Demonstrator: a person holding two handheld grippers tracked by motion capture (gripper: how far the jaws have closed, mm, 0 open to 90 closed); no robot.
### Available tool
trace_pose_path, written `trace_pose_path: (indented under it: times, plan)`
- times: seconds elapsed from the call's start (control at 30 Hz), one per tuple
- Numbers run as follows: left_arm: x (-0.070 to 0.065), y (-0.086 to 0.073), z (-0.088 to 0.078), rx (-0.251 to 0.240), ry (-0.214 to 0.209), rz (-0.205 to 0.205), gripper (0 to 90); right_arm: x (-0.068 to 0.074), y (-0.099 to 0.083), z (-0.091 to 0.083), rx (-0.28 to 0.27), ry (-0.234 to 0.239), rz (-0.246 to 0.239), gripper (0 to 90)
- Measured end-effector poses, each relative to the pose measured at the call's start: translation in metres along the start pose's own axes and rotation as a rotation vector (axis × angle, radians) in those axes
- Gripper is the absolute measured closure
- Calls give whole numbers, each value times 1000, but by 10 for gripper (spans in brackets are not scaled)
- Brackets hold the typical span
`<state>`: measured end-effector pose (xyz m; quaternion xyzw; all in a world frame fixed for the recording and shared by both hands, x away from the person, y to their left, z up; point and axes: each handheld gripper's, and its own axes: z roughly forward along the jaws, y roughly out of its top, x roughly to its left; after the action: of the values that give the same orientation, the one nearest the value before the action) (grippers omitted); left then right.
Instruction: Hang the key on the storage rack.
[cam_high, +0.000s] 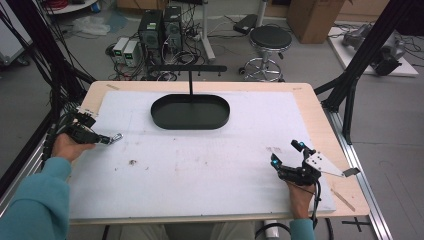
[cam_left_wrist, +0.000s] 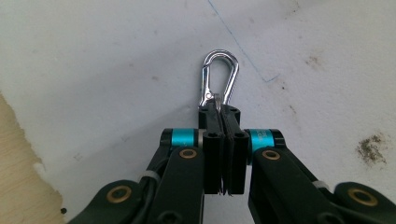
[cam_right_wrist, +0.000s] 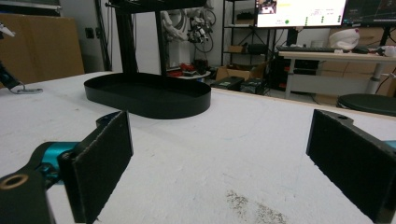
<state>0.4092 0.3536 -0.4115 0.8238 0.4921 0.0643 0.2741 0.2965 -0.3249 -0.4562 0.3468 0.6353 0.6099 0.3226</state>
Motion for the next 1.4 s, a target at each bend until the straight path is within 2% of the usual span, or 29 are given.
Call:
trace_pose_path:
  times: [0.1,0.23,0.43,0.6,0.67,0.73,0.8,0.87,1.03,1.07,1.13,1.27,1.4]
  plan:
    - [-2,0,0,3,15,7,882,0,0,0,2,-2,2,66]
    - [-4,1,0,2,23,-8,883,0,0,0,1,-1,3,66]
    - [-6,3,-6,-54,11,-5,885,0,0,0,1,0,5,66]
    - [-8,4,-16,-138,-10,-16,885,0,0,0,0,0,7,66]
    - [-9,5,-20,-186,-35,-27,885,0,0,0,1,0,4,66]
    - [-10,6,-25,-235,-45,-23,885,0,0,0,2,0,4,66]
    - [-11,6,-29,-264,-52,-15,885,0,0,0,1,-1,3,66]
    - [-13,6,-33,-321,-87,-16,885,0,0,0,-1,-2,4,66]
    - [-22,19,-47,-367,-105,28,885,0,0,0,-1,-2,5,66]
    - [-27,25,-51,-388,-108,42,885,0,0,0,-1,-2,4,66]
    - [-32,36,-58,-389,-107,80,885,0,0,0,0,-2,4,66]
    - [-43,59,-70,-425,-118,127,885,0,0,0,0,-3,4,66]
    - [-50,80,-77,-422,-116,164,885,0,0,0,0,-3,4,66]
